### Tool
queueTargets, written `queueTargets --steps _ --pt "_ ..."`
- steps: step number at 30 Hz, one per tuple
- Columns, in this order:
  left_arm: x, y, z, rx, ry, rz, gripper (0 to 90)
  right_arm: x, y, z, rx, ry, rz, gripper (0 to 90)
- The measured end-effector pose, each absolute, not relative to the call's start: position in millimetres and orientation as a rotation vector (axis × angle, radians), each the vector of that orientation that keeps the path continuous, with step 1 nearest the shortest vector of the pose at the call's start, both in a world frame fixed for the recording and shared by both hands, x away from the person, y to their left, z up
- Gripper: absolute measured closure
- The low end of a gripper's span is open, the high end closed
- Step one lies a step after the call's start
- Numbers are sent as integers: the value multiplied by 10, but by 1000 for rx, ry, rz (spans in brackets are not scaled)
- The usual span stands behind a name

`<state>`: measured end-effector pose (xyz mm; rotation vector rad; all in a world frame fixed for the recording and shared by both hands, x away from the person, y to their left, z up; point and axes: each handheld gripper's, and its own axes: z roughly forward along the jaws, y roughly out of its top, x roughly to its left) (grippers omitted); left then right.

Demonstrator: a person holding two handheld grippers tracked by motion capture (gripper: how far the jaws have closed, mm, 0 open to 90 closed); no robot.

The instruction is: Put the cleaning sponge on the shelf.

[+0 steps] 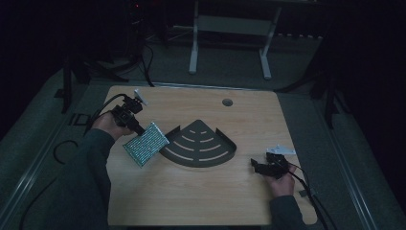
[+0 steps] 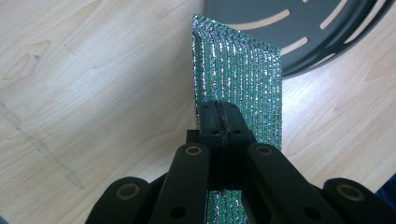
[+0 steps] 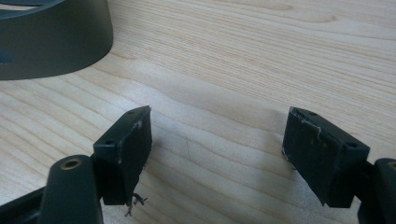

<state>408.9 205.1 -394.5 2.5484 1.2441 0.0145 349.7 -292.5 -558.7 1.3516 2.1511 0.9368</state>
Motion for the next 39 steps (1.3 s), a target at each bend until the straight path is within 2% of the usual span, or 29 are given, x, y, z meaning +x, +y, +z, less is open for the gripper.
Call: queueTargets --steps 20,39 --pt "4250 1777 -3829 2565 1206 43 900 3498 -2925 -5587 1352 2151 937 234" --pt "4416 1522 -3976 2585 1200 61 900 3501 -2924 -5587 1352 2151 936 234"
